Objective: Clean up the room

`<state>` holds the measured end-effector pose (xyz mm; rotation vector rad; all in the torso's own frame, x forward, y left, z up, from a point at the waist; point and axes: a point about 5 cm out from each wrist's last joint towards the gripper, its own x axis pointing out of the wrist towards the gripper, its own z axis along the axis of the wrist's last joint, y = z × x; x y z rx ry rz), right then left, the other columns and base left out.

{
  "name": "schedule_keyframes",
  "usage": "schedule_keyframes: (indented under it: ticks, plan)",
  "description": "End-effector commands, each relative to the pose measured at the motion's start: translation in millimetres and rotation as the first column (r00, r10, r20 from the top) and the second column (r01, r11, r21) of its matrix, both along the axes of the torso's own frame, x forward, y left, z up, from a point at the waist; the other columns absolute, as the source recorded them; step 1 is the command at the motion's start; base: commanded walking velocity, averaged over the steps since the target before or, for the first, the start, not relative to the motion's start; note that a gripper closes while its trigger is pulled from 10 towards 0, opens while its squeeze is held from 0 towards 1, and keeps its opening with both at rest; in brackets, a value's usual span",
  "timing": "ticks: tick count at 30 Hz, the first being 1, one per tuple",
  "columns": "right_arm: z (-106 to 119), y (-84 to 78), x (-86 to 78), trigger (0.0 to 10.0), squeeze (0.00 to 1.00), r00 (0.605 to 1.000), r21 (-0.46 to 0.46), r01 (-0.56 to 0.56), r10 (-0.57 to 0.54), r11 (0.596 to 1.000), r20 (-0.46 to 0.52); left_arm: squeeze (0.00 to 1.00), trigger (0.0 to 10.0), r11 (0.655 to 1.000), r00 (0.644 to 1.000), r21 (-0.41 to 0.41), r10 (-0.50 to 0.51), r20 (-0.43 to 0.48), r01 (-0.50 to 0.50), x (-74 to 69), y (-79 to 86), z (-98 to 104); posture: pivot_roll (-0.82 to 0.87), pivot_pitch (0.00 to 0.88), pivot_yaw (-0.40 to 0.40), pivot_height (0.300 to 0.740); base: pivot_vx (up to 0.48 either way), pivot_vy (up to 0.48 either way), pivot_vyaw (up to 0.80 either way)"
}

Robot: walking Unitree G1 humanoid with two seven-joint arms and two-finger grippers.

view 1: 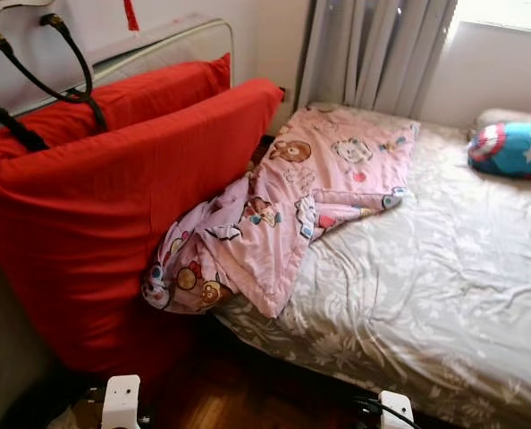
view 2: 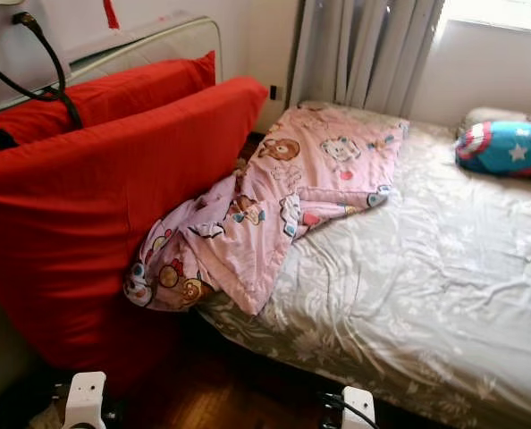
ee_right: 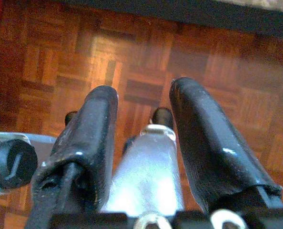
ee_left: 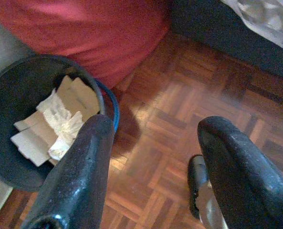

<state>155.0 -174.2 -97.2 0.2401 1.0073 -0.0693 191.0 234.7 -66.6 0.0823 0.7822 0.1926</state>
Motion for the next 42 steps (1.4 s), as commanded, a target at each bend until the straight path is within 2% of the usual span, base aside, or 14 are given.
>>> schedule_keyframes:
  ticks: [1, 15, 25, 27, 34, 38, 40, 41, 42]
  plan:
    - [1.2, -4.7, 1.4, 10.0, 0.00, 1.000, -0.012, -0.007, 0.008, 1.000, 0.010, 0.00, 10.0, 1.000, 1.000, -0.007, -0.003, -0.013, 0.003, -1.5, -2.8, -1.9, 0.03, 0.000, -0.032, 0.740, 0.244, 0.000, 0.80]
    - [1.3, -3.8, 1.7, 10.0, 0.00, 1.000, 0.003, -0.003, 0.002, 1.000, 0.014, 0.00, 10.0, 1.000, 1.000, -0.003, -0.005, -0.023, 0.005, -2.3, -2.6, -2.5, 0.02, 0.000, -0.032, 0.740, 0.321, 0.000, 0.80]
    - [1.9, -3.5, 2.7, 10.0, 0.00, 1.000, 0.011, -0.004, 0.004, 1.000, 0.024, 0.00, 10.0, 1.000, 1.000, -0.006, -0.001, -0.023, 0.001, -2.5, -2.8, -2.7, 0.02, 0.000, -0.034, 0.740, 0.339, 0.000, 0.00]
    - [2.7, -3.1, 4.0, 10.0, 0.00, 0.999, 0.008, -0.035, 0.035, 0.999, 0.035, 0.00, 10.0, 1.000, 1.000, -0.008, -0.001, -0.023, 0.000, -2.7, -2.9, -2.8, 0.02, 0.000, -0.035, 0.740, 0.341, 0.000, 0.55]
    - [2.4, -3.9, 3.4, 10.0, 0.00, 0.999, 0.008, -0.023, 0.023, 1.000, 0.032, 0.00, 10.0, 1.000, 1.000, -0.010, 0.001, -0.011, -0.001, -1.4, -3.4, -2.0, 0.02, 0.000, -0.037, 0.740, 0.243, 0.000, 0.42]
    - [2.8, -5.0, 3.8, 10.0, 0.00, 0.999, -0.001, -0.010, 0.010, 1.000, 0.041, 0.00, 10.0, 1.000, 1.000, -0.020, -0.014, 0.020, 0.014, 5.1, -5.0, 1.7, 0.02, 0.000, -0.037, 0.740, 0.000, 0.000, 0.00]
    - [3.5, -6.2, 4.4, 10.0, 0.00, 0.998, -0.002, 0.019, -0.019, 1.000, 0.059, 0.00, 10.0, 0.999, 0.997, -0.026, -0.028, 0.074, 0.030, 15.2, -5.9, 8.3, 0.02, 0.000, -0.037, 0.740, 0.000, 0.000, 0.00]
    - [3.5, -6.2, 4.4, 10.0, 0.00, 0.998, -0.002, 0.019, -0.019, 1.000, 0.059, 0.00, 10.0, 0.999, 0.997, -0.026, -0.028, 0.074, 0.030, 15.2, -5.9, 8.3, 0.02, 0.000, -0.037, 0.740, 0.000, 0.000, 0.00]
    - [4.3, -6.2, 5.3, 10.0, 0.00, 0.996, 0.011, 0.040, -0.040, 0.999, 0.079, 0.00, 10.0, 0.999, 0.992, -0.029, -0.037, 0.118, 0.040, 22.6, -6.2, 13.8, 0.02, 0.000, -0.036, 0.740, 0.000, 0.000, 0.00]
